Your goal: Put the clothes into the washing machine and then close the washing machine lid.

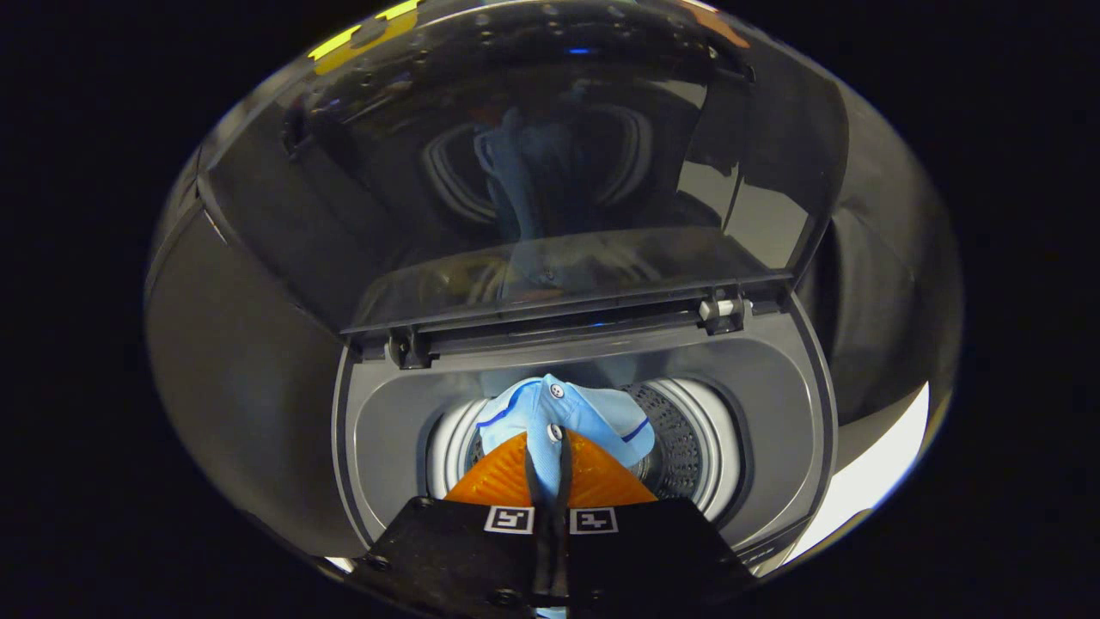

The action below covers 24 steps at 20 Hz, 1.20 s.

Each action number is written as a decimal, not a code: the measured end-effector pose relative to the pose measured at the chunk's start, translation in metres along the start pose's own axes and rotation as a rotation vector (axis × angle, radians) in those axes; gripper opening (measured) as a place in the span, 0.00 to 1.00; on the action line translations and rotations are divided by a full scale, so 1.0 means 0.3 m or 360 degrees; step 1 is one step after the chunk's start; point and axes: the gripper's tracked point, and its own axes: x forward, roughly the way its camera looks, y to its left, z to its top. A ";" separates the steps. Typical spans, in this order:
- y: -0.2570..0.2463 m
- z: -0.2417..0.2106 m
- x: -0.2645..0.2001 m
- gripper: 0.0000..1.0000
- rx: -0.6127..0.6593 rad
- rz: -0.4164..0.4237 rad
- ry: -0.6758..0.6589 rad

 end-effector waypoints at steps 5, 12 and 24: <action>0.008 -0.053 0.013 0.22 0.0066 0.0023 0.0104; 0.030 -0.052 -0.019 0.98 0.0002 0.0037 0.0018; 0.195 0.279 -0.413 0.98 -0.0214 0.0211 -0.0538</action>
